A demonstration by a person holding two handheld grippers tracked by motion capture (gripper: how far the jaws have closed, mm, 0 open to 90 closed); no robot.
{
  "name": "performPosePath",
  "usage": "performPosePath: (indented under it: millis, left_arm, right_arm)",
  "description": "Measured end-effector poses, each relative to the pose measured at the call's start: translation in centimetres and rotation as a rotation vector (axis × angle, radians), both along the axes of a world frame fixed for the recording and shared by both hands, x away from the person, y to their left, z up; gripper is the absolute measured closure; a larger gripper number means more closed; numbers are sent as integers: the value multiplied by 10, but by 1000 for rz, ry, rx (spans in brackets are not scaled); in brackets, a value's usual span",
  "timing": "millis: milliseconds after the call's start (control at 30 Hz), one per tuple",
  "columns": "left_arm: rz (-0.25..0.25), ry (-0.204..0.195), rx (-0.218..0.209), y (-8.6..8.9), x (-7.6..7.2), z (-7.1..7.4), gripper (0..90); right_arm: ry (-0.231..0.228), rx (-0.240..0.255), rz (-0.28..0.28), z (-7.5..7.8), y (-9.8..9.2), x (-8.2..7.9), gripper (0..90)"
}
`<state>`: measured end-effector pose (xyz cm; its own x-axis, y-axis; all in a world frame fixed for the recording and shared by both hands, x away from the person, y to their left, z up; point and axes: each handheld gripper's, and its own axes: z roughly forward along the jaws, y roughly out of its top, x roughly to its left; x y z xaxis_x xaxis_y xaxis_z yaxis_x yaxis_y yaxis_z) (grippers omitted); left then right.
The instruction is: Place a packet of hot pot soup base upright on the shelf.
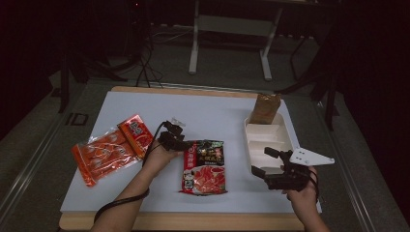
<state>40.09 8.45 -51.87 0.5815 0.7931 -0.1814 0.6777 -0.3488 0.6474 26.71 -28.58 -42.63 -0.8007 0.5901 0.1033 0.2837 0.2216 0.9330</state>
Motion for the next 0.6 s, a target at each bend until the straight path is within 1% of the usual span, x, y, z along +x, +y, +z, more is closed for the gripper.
performPosePath:
  millis: [33, 100, 133, 167, 200, 233, 267, 300, 333, 367, 400, 433, 467, 500, 533, 600]
  left_arm:
    - [-5, -2, 24, -1, 1, -2, 510]
    - [-21, 9, 10, -3, 2, -4, 517]
    - [-29, 16, 23, -4, 3, -5, 530]
    - [-31, 32, 19, -5, 3, -5, 530]
    - [-32, 39, 24, -6, 4, -5, 535]
    - [-38, 50, 35, -7, 4, -5, 552]
    - [-44, 64, 34, -8, 5, -5, 574]
    - [-60, 70, 40, -10, 4, -5, 617]
    - [-74, 74, 62, -12, 4, -4, 645]
    - [-71, 80, 76, -14, 4, -3, 660]
    - [-73, 85, 100, -16, 4, -1, 677]
    - [-71, 91, 112, -17, 3, 0, 718]
    - [-65, 89, 136, -20, 2, 1, 742]
    - [-61, 80, 150, -22, 1, 2, 764]
    - [-57, 74, 158, -23, 0, 4, 787]
    - [-49, 64, 154, -23, -2, 3, 809]
  right_arm:
    - [0, 0, 2, 0, 0, 0, 139]
    - [-2, 1, 2, 0, 0, 0, 140]
    - [0, 1, 4, 0, 0, 0, 140]
    - [-1, 0, 3, 0, -1, 0, 140]
    - [1, -1, 3, 0, -1, 0, 140]
    - [4, 0, 3, -1, -1, 0, 140]
    - [4, -2, 2, -1, -1, 0, 140]
    - [4, -1, 3, -1, -1, 0, 140]
    - [5, 0, 5, -1, -1, 0, 140]
    - [2, -1, 5, -1, -1, 0, 140]
    - [1, -1, 7, -1, -1, 0, 140]
    - [2, 1, 8, -1, 0, 0, 140]
    - [4, 3, 9, -1, 0, 0, 140]
    - [5, 2, 9, -1, 0, 1, 141]
    - [4, -3, 10, -2, 1, 1, 142]
    - [-3, -12, 11, -2, 1, 1, 143]
